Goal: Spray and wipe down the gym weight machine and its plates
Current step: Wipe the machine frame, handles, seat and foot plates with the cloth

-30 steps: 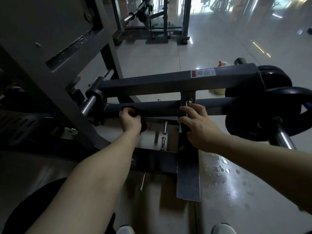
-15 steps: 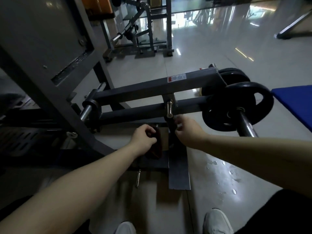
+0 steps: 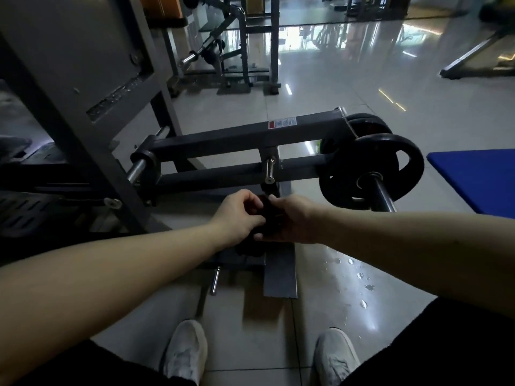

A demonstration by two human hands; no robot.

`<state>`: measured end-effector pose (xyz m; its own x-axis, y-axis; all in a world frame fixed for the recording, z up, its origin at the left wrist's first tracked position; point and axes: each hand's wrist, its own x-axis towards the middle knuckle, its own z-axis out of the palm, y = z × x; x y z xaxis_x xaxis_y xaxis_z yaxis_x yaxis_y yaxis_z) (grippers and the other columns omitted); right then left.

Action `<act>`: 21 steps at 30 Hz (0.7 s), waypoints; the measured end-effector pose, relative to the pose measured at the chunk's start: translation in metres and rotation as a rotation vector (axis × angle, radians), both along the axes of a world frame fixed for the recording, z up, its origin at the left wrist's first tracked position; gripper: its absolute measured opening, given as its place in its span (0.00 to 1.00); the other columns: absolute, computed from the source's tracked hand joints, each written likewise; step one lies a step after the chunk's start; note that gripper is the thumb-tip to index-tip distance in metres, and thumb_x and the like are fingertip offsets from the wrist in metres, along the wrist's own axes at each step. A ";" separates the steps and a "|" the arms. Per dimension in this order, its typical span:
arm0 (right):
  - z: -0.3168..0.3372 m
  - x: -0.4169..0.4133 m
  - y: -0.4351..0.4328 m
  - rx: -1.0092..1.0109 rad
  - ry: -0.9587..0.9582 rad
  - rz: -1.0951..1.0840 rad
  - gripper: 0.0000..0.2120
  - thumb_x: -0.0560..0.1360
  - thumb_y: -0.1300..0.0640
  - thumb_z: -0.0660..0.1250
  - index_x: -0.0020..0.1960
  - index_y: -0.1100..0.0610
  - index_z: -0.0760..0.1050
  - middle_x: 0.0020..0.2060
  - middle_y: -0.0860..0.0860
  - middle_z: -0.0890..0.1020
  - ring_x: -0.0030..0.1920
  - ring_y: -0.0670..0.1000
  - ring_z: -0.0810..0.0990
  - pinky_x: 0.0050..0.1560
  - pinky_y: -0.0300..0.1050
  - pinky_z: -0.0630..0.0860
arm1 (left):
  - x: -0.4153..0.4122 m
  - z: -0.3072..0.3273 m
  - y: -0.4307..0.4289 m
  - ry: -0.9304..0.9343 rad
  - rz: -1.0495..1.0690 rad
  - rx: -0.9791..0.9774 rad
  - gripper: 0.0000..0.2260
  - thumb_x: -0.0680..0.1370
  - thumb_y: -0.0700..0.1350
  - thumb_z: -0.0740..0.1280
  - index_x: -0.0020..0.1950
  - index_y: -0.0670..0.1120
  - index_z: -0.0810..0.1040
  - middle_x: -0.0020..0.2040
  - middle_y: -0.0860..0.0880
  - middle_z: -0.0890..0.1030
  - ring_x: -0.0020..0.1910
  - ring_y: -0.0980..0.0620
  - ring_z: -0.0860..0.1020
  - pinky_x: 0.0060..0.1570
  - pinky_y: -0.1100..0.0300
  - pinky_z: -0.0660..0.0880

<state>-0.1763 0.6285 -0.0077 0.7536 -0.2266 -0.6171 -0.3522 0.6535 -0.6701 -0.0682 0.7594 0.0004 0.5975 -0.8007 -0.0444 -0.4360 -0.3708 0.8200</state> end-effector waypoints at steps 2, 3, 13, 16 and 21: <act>-0.005 -0.002 0.005 -0.011 -0.020 -0.025 0.19 0.84 0.50 0.61 0.69 0.61 0.75 0.63 0.62 0.79 0.61 0.63 0.80 0.57 0.57 0.83 | 0.000 -0.003 -0.002 0.043 -0.019 -0.011 0.10 0.76 0.36 0.74 0.51 0.48 0.78 0.52 0.47 0.81 0.46 0.50 0.83 0.38 0.62 0.80; -0.008 -0.002 0.006 -0.020 -0.031 -0.031 0.18 0.85 0.51 0.61 0.69 0.61 0.75 0.61 0.62 0.79 0.59 0.61 0.81 0.57 0.55 0.83 | 0.001 -0.004 -0.006 0.078 -0.041 -0.007 0.10 0.76 0.35 0.73 0.51 0.48 0.79 0.53 0.46 0.81 0.43 0.48 0.84 0.36 0.60 0.82; -0.055 0.022 -0.038 -0.270 0.131 -0.679 0.02 0.80 0.61 0.69 0.49 0.59 0.78 0.51 0.60 0.81 0.49 0.59 0.82 0.48 0.57 0.84 | 0.038 -0.009 -0.061 -0.118 0.066 -0.026 0.18 0.79 0.51 0.71 0.66 0.49 0.75 0.48 0.54 0.80 0.46 0.55 0.81 0.51 0.53 0.81; -0.070 0.045 -0.053 -0.378 0.087 -0.856 0.06 0.78 0.59 0.72 0.44 0.49 0.80 0.44 0.54 0.86 0.47 0.56 0.86 0.52 0.58 0.84 | 0.054 -0.009 -0.076 -0.179 -0.013 -0.018 0.19 0.79 0.53 0.71 0.69 0.50 0.76 0.50 0.53 0.82 0.47 0.52 0.83 0.53 0.48 0.82; -0.078 0.088 -0.080 -0.360 0.065 -1.163 0.06 0.74 0.62 0.75 0.48 0.56 0.79 0.42 0.54 0.85 0.43 0.56 0.86 0.51 0.51 0.84 | 0.064 -0.022 -0.087 -0.236 -0.102 -0.024 0.14 0.79 0.48 0.72 0.64 0.51 0.80 0.50 0.54 0.83 0.48 0.56 0.82 0.53 0.51 0.82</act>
